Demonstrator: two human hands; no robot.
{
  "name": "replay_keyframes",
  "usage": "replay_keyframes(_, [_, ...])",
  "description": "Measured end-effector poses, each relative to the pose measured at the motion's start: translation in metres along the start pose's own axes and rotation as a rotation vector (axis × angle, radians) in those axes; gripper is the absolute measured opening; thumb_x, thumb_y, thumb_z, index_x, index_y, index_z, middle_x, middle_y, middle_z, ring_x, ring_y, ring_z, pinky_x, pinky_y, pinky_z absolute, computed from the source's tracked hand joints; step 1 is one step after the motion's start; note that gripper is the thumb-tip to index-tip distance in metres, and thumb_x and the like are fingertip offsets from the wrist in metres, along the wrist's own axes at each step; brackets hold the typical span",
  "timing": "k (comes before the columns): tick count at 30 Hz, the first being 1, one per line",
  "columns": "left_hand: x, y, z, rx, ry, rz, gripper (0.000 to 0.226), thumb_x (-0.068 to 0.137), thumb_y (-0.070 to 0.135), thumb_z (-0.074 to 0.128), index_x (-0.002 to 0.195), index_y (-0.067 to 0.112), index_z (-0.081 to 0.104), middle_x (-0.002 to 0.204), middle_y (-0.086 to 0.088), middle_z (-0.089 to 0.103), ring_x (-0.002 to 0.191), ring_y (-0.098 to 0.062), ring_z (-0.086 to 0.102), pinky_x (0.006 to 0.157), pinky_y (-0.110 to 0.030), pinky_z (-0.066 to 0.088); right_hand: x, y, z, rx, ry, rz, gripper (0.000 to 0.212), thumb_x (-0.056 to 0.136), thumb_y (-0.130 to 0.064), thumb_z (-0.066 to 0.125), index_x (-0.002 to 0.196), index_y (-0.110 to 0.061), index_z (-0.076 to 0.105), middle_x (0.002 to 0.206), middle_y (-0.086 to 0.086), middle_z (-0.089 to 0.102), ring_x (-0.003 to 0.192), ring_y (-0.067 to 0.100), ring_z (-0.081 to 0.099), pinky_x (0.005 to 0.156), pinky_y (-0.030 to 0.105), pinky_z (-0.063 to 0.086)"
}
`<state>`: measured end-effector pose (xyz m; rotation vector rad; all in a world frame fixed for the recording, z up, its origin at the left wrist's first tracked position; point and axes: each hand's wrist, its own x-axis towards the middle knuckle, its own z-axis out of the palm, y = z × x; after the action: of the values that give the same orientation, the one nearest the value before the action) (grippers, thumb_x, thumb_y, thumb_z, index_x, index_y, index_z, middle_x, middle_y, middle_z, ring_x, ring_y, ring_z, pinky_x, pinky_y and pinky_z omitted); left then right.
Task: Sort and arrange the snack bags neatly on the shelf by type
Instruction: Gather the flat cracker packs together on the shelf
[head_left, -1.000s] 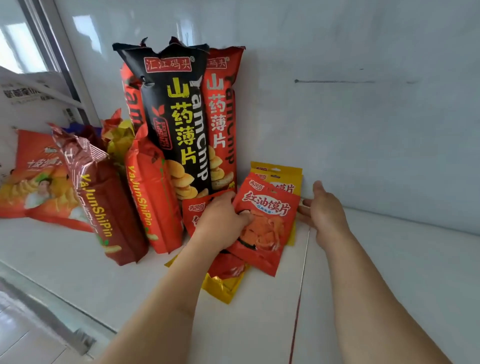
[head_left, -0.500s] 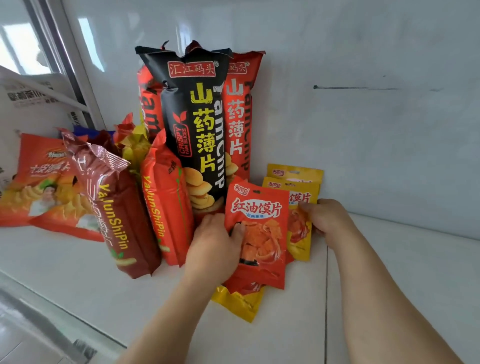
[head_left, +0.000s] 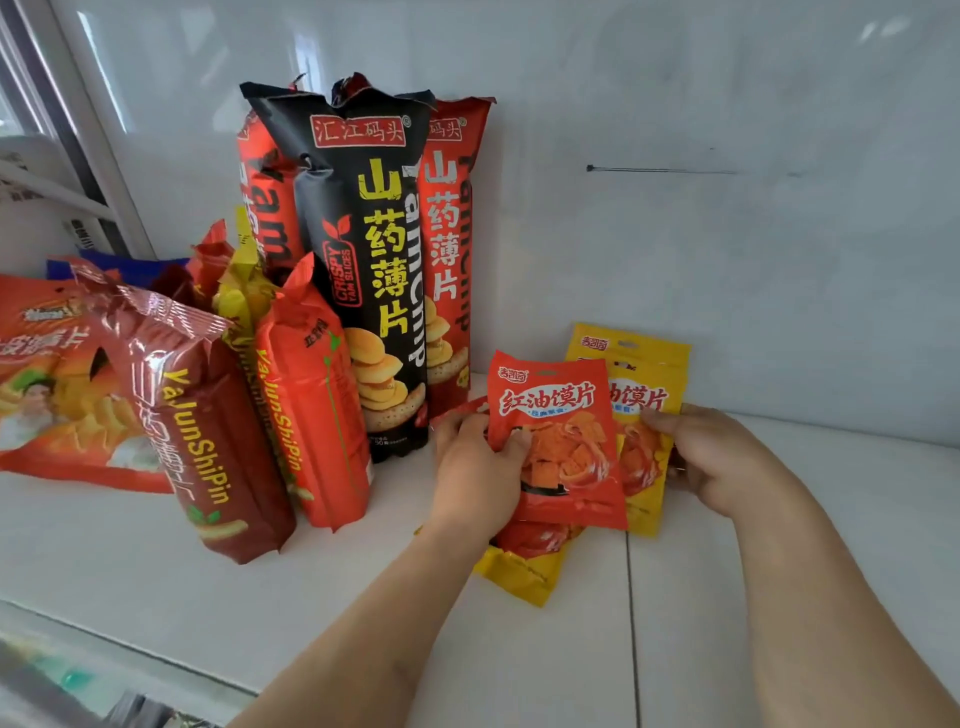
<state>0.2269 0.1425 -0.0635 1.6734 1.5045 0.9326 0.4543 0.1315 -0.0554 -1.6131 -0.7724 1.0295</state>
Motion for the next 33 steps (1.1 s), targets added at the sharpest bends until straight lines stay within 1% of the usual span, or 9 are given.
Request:
replay_keyframes(3, [0.0,-0.001,-0.001,0.311,-0.012,0.017,0.06,0.099,0.06,0.043,0.149,0.028,0.041,0.163,-0.005,0.021,0.15,-0.032,0.017,0.123,-0.047,0.018,-0.009,0.01,-0.01,0.025,0.029,0.013,0.01,0.096,-0.026,0.061,0.096,-0.019,0.067,0.074,0.001,0.075,0.068,0.021,0.064,0.061,0.029,0.041])
replay_keyframes(5, [-0.003,-0.005,-0.003,0.462,-0.038,-0.016,0.068,0.096,0.069,0.032,0.153,0.031,0.032,0.164,-0.009,0.018,0.15,-0.035,0.018,0.121,-0.049,0.018,-0.017,0.013,-0.012,0.034,0.029,0.002,0.013,0.097,-0.028,0.06,0.1,-0.018,0.068,0.078,0.002,0.076,0.071,0.022,0.067,0.063,0.03,0.043])
replay_keyframes(10, [-0.012,-0.004,0.0,0.648,0.005,-0.111,0.094,0.094,0.075,0.019,0.157,0.006,0.012,0.157,-0.021,0.033,0.145,-0.04,0.03,0.12,-0.05,0.022,-0.039,0.011,-0.005,-0.028,-0.082,-0.068,0.025,0.097,-0.038,0.059,0.102,-0.016,0.07,0.091,0.005,0.078,0.084,0.025,0.074,0.082,0.042,0.058])
replay_keyframes(14, [-0.014,0.003,0.004,0.618,0.01,-0.108,0.09,0.096,0.071,0.021,0.156,0.004,0.015,0.155,-0.019,0.038,0.144,-0.036,0.034,0.117,-0.049,0.025,-0.045,0.016,-0.002,-0.088,-0.152,-0.153,0.022,0.096,-0.038,0.06,0.107,-0.022,0.071,0.099,-0.003,0.078,0.095,0.018,0.073,0.1,0.044,0.051])
replay_keyframes(17, [-0.013,0.005,0.005,0.537,-0.002,-0.13,0.087,0.097,0.07,0.025,0.156,0.006,0.017,0.156,-0.016,0.039,0.143,-0.034,0.036,0.117,-0.048,0.027,-0.046,0.017,-0.001,-0.086,-0.169,-0.176,0.017,0.095,-0.034,0.062,0.108,-0.025,0.071,0.103,-0.006,0.077,0.098,0.016,0.072,0.104,0.044,0.048])
replay_keyframes(22, [-0.009,0.003,0.01,0.479,0.019,-0.145,0.083,0.098,0.067,0.027,0.155,0.008,0.021,0.155,-0.015,0.041,0.142,-0.034,0.038,0.117,-0.049,0.029,-0.044,0.021,0.002,-0.102,-0.15,-0.208,0.015,0.089,-0.029,0.072,0.103,-0.025,0.073,0.103,-0.005,0.077,0.097,0.016,0.072,0.1,0.041,0.05])
replay_keyframes(28, [-0.012,0.002,0.012,0.596,0.049,-0.183,0.097,0.094,0.075,0.014,0.155,0.0,0.021,0.159,-0.022,0.029,0.149,-0.039,0.021,0.121,-0.05,0.013,-0.044,0.022,0.006,-0.039,-0.052,-0.25,0.011,0.088,-0.016,0.073,0.088,-0.028,0.072,0.092,-0.008,0.075,0.082,0.009,0.071,0.071,0.026,0.052])
replay_keyframes(31, [-0.012,0.005,0.015,0.624,0.014,-0.156,0.1,0.093,0.077,0.008,0.154,-0.001,0.025,0.157,-0.023,0.034,0.146,-0.04,0.028,0.121,-0.05,0.017,-0.042,0.023,0.011,-0.023,-0.044,-0.249,0.003,0.089,-0.023,0.072,0.089,-0.025,0.074,0.088,-0.008,0.077,0.078,0.01,0.073,0.074,0.029,0.055])
replay_keyframes(33, [-0.011,0.009,0.016,0.591,-0.014,-0.134,0.099,0.093,0.077,0.01,0.155,0.002,0.023,0.157,-0.02,0.035,0.145,-0.038,0.03,0.12,-0.05,0.019,-0.041,0.024,0.013,-0.016,-0.071,-0.233,0.008,0.088,-0.03,0.072,0.089,-0.024,0.076,0.089,-0.006,0.078,0.083,0.014,0.074,0.084,0.036,0.057])
